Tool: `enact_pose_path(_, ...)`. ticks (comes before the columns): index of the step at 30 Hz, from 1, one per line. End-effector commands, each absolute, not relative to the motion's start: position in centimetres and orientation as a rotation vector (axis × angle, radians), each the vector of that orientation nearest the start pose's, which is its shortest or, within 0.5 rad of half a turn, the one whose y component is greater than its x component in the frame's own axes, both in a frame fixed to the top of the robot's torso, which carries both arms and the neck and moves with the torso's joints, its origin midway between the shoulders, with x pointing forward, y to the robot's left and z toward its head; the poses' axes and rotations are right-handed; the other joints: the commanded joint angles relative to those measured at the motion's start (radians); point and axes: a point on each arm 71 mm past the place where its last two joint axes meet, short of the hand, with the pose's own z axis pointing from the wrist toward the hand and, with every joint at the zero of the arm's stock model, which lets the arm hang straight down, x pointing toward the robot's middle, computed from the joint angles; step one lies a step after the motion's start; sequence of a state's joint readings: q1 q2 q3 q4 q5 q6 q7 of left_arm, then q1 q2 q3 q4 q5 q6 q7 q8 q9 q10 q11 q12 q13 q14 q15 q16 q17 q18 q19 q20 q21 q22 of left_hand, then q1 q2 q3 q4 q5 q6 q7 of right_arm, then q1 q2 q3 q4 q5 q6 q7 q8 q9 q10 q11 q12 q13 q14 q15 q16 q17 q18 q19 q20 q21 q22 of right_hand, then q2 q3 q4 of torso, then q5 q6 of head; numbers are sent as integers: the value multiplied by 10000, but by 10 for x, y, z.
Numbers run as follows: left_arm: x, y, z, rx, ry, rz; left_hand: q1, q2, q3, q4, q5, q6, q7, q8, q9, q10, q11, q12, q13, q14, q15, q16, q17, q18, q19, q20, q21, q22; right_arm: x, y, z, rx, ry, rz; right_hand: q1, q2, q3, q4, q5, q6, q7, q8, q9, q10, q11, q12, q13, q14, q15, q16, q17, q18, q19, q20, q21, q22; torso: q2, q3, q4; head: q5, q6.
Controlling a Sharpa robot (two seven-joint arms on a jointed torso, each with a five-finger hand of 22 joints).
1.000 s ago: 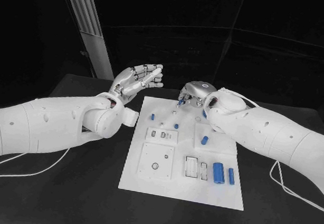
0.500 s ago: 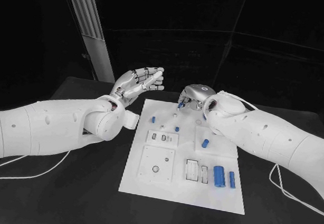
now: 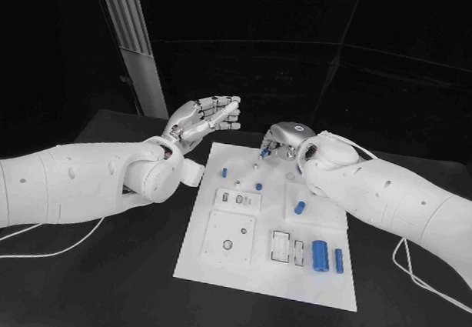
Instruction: Assemble the parts on the task board
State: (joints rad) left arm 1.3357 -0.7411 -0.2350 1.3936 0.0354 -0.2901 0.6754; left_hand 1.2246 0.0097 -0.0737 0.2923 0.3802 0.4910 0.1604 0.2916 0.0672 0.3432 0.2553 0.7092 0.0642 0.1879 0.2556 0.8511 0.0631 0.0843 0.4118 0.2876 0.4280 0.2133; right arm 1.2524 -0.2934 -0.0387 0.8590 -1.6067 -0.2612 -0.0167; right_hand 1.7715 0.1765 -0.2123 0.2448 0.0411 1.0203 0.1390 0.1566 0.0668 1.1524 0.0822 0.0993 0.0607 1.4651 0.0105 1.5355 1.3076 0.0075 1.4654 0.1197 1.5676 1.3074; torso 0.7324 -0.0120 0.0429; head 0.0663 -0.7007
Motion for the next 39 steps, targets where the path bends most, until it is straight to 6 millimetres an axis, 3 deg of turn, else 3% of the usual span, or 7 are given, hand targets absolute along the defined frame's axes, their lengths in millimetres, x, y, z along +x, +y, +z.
enact_pose_path(1,507,201,-152,-7314,10648,-17348,5,105,35,2,-19,-63,1313,33,-11,-14,34,-41,-5,-51,5,-58,7,97,-72,21,-11,-15,584,-89,-185,-3709,16039,5088,53,12,-16,72,61,11,29,63,9,-21,58,-42,-5,720,93,51,525,-75,1054,69,32,2634,-14,-3,-5,12,-25)
enact_pose_path(39,508,200,-151,-7288,10655,-17395,21,121,32,1,-14,-97,1315,35,-15,-29,37,-49,-6,-67,9,-64,8,92,-88,21,-14,-17,590,-85,-187,-3610,15945,4929,123,-39,-7,92,62,-29,48,-36,4,-82,91,-199,-6,727,124,61,574,-75,1054,99,32,2634,-15,-12,-20,77,38)
